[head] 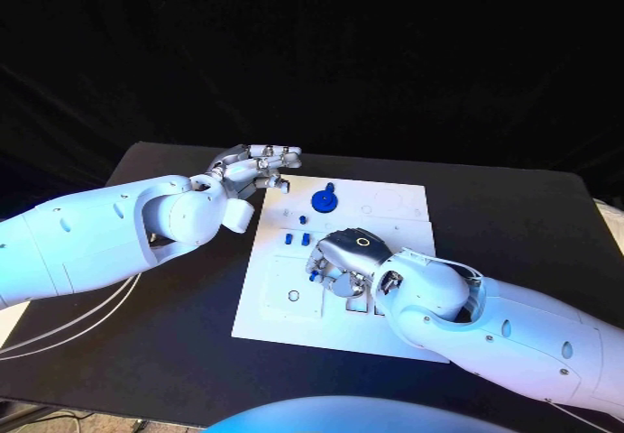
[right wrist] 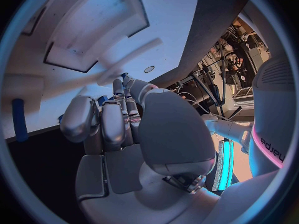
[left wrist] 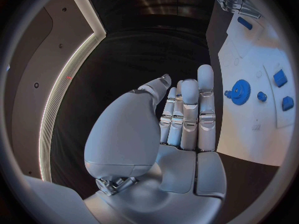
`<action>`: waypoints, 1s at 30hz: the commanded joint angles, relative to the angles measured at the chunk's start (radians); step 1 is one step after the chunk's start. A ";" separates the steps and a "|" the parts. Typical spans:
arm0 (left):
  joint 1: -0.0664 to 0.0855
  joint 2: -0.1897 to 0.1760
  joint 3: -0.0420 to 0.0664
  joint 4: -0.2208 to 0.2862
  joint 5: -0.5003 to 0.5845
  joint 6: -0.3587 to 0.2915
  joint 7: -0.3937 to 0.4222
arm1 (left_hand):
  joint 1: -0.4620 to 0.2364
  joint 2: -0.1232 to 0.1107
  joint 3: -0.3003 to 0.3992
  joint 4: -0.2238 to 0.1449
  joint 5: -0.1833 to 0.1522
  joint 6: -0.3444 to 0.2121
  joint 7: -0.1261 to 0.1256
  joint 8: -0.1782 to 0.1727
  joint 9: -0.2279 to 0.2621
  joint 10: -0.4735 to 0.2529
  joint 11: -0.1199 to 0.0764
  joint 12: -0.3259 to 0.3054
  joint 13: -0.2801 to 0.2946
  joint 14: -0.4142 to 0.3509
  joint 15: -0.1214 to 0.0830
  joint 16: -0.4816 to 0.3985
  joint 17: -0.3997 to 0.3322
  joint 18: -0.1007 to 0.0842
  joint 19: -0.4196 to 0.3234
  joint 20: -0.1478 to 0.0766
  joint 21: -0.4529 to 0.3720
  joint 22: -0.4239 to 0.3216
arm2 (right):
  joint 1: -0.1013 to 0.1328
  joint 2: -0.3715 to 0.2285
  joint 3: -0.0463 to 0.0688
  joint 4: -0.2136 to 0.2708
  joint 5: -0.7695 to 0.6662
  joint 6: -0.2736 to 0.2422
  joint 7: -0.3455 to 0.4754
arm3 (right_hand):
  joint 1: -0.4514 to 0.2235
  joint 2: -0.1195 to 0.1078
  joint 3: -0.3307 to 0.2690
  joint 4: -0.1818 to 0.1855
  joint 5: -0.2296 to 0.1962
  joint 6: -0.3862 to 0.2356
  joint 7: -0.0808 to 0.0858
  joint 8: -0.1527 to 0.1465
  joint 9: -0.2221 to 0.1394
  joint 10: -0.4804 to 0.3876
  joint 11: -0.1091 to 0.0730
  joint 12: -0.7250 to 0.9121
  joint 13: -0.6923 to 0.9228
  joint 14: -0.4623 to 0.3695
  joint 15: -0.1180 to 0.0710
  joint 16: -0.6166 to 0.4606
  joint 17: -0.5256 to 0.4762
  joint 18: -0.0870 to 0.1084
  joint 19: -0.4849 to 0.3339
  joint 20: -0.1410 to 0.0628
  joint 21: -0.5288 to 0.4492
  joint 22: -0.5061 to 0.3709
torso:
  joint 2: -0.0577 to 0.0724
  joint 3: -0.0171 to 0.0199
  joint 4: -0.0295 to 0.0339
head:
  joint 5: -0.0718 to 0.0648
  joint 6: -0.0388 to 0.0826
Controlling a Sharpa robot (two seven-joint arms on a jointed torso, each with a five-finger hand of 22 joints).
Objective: Assemble the parts on the task board
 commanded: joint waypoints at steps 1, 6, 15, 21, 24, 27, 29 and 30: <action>0.000 0.001 0.001 0.003 -0.005 0.024 -0.002 | -0.002 0.001 0.000 -0.006 -0.002 -0.010 0.000 -0.007 -0.001 -0.010 -0.001 0.004 0.001 -0.007 0.003 -0.005 -0.002 0.010 -0.004 0.004 -0.006 -0.002 | -0.004 0.003 -0.004 -0.009 -0.016 0.057 -0.019 | -0.020 0.004 -0.007 -0.004 0.001 -0.002 0.005 -0.002 0.001 -0.012 0.001 0.000 -0.004 0.040 -0.001 0.001 -0.005 0.000 -0.005 -0.001 -0.006 -0.004 | 0.000 -0.0002 0.0002 | -0.002 0.001; 0.000 0.000 0.001 0.003 -0.005 0.026 -0.005 | -0.002 0.001 0.000 -0.006 -0.002 -0.010 0.000 -0.007 -0.001 -0.010 -0.001 0.004 0.001 -0.007 0.003 -0.005 -0.003 0.010 -0.004 0.004 -0.006 -0.002 | -0.004 0.006 -0.006 -0.013 -0.014 0.058 -0.025 | -0.034 0.000 -0.013 -0.004 0.006 -0.013 0.008 -0.007 -0.001 -0.029 0.005 -0.001 -0.010 0.038 0.002 -0.001 -0.009 0.001 -0.008 0.002 -0.010 -0.009 | 0.000 0.0001 0.0009 | -0.004 0.001; 0.000 0.000 0.001 0.004 -0.005 0.027 -0.009 | -0.002 0.001 0.000 -0.007 -0.001 -0.012 0.001 -0.007 -0.001 -0.013 -0.001 0.005 0.001 -0.009 0.004 -0.006 -0.005 0.010 -0.004 0.005 -0.007 -0.002 | -0.003 0.005 -0.008 -0.018 0.000 0.033 -0.036 | -0.086 -0.040 -0.051 0.011 0.011 -0.184 0.036 -0.012 -0.047 -0.170 0.036 0.003 -0.019 0.021 0.028 -0.049 -0.069 0.022 -0.054 0.024 -0.094 -0.131 | 0.000 0.0004 -0.0006 | -0.005 0.003; 0.000 -0.001 0.001 0.003 -0.005 0.029 -0.011 | -0.003 0.001 0.000 -0.007 -0.001 -0.013 0.001 -0.007 -0.001 -0.015 0.000 0.006 0.002 -0.009 0.004 -0.007 -0.006 0.010 -0.004 0.005 -0.008 -0.002 | -0.003 -0.004 -0.009 -0.012 0.004 -0.017 -0.036 | -0.090 -0.041 -0.073 0.012 0.012 -0.197 0.039 -0.010 -0.054 -0.199 0.040 0.009 -0.018 0.016 0.029 -0.066 -0.089 0.026 -0.059 0.027 -0.114 -0.156 | 0.000 0.0012 -0.0001 | -0.008 0.006; 0.000 -0.001 0.001 0.002 -0.005 0.030 -0.012 | -0.003 0.001 -0.001 -0.007 -0.002 -0.014 0.001 -0.008 -0.001 -0.016 0.000 0.006 0.002 -0.010 0.004 -0.007 -0.007 0.010 -0.005 0.005 -0.008 -0.003 | -0.004 -0.017 -0.008 0.002 0.013 -0.041 -0.034 | -0.089 -0.039 -0.076 0.012 0.013 -0.194 0.040 -0.008 -0.054 -0.202 0.041 0.010 -0.017 0.016 0.030 -0.068 -0.092 0.026 -0.060 0.028 -0.116 -0.159 | 0.000 0.0012 0.0002 | -0.010 0.009; 0.000 -0.001 0.001 0.002 -0.005 0.031 -0.012 | -0.004 0.001 -0.001 -0.007 -0.002 -0.014 0.001 -0.008 -0.001 -0.017 0.000 0.006 0.002 -0.010 0.004 -0.007 -0.007 0.010 -0.005 0.005 -0.008 -0.003 | -0.004 -0.041 -0.001 0.026 0.030 -0.069 -0.030 | -0.087 -0.035 -0.078 0.012 0.017 -0.188 0.041 -0.006 -0.054 -0.203 0.042 0.014 -0.017 0.016 0.030 -0.070 -0.095 0.026 -0.059 0.028 -0.118 -0.161 | -0.001 0.0009 0.0000 | -0.013 0.013; 0.000 -0.002 0.001 0.002 -0.006 0.032 -0.013 | -0.004 0.001 -0.001 -0.007 -0.002 -0.014 0.001 -0.008 -0.001 -0.017 0.000 0.006 0.002 -0.010 0.004 -0.007 -0.007 0.010 -0.005 0.005 -0.008 -0.003 | -0.003 -0.063 0.012 0.043 0.046 -0.078 -0.031 | -0.083 -0.032 -0.079 0.011 0.022 -0.183 0.041 -0.005 -0.054 -0.201 0.042 0.019 -0.016 0.015 0.030 -0.074 -0.101 0.026 -0.058 0.028 -0.119 -0.161 | 0.000 0.0010 -0.0008 | -0.015 0.016; 0.000 -0.003 0.001 0.001 -0.006 0.032 -0.013 | -0.004 0.001 -0.001 -0.007 -0.002 -0.014 0.001 -0.008 -0.001 -0.017 0.000 0.006 0.002 -0.010 0.004 -0.007 -0.007 0.010 -0.005 0.005 -0.008 -0.003 | -0.001 -0.079 0.019 0.052 0.061 -0.080 -0.033 | -0.083 -0.031 -0.080 0.010 0.024 -0.181 0.041 -0.005 -0.053 -0.199 0.042 0.021 -0.016 0.015 0.030 -0.076 -0.102 0.026 -0.057 0.028 -0.119 -0.161 | 0.000 0.0011 -0.0015 | -0.015 0.017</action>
